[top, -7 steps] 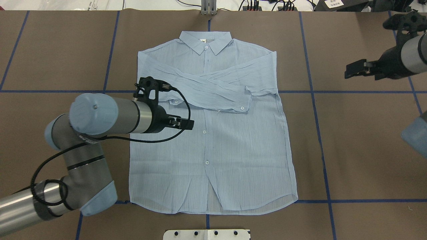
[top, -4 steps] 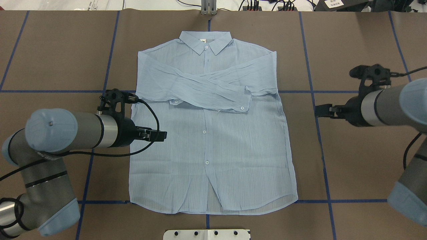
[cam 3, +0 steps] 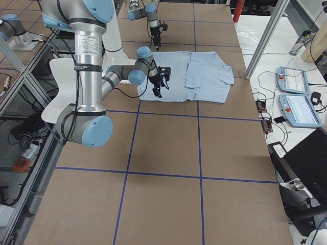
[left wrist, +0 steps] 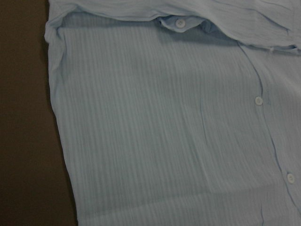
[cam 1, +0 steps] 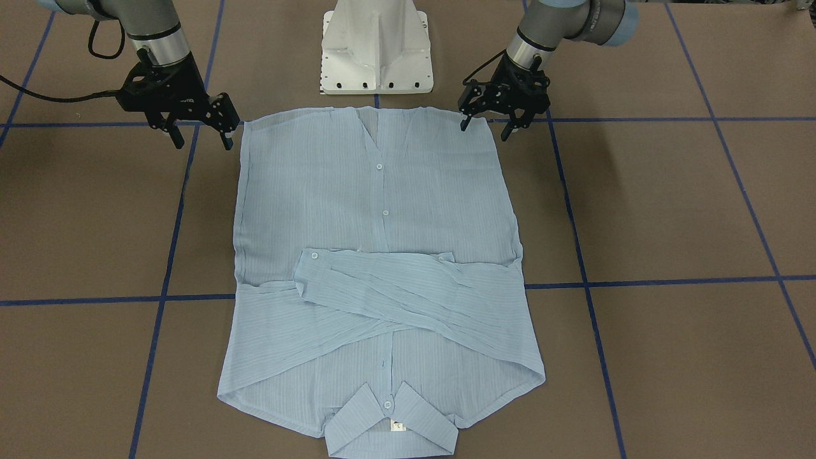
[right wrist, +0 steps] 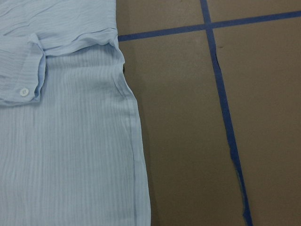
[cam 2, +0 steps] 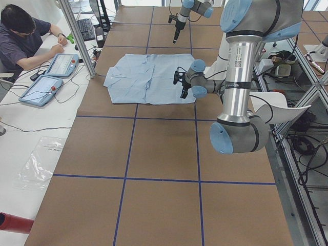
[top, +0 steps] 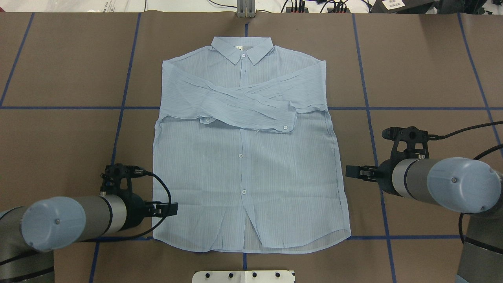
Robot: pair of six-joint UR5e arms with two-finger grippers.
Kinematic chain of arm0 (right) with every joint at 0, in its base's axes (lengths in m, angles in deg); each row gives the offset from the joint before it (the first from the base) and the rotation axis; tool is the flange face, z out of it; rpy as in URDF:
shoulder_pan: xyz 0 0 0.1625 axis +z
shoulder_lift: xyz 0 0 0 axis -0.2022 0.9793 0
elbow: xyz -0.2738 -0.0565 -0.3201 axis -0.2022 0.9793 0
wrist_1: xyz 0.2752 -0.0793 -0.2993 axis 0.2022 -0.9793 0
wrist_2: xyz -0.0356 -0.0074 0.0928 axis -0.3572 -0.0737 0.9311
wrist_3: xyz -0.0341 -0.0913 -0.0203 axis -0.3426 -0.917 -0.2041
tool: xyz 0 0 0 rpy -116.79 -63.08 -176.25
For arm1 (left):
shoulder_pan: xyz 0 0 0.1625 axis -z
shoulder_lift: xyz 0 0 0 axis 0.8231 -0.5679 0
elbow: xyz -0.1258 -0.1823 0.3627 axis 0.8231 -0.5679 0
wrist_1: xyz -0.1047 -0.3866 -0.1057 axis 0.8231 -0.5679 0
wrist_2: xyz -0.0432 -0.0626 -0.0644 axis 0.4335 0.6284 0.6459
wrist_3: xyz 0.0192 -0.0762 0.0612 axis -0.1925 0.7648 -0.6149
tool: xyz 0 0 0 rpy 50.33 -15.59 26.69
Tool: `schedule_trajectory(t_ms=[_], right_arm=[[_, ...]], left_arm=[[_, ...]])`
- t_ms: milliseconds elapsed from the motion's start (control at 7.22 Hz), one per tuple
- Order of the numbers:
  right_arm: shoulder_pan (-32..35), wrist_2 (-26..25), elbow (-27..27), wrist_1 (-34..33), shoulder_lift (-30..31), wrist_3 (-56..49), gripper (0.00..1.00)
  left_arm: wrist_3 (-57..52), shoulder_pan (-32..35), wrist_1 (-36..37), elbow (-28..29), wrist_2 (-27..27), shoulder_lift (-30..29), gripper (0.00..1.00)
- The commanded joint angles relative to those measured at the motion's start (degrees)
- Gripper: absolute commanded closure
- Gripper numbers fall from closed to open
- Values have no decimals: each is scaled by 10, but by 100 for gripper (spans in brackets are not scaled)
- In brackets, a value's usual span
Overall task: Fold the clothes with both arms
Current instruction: 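Move both grippers to the shirt's side edges near the hem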
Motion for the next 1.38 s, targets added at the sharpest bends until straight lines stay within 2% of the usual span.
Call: schedule_trajectory(t_ms=[0, 277, 415, 1246], right_arm=[[-10, -6, -1, 0, 2, 6, 0], [-15, -13, -1, 0, 2, 11, 0], [-19, -18, -1, 1, 2, 11, 0], [-24, -23, 1, 0, 2, 12, 0]], left_arm=[[42, -40, 41, 1, -30, 2, 12], [42, -43, 43, 6, -37, 2, 38], [43, -43, 43, 5, -37, 3, 45], [50, -70, 60, 6, -37, 3, 46]])
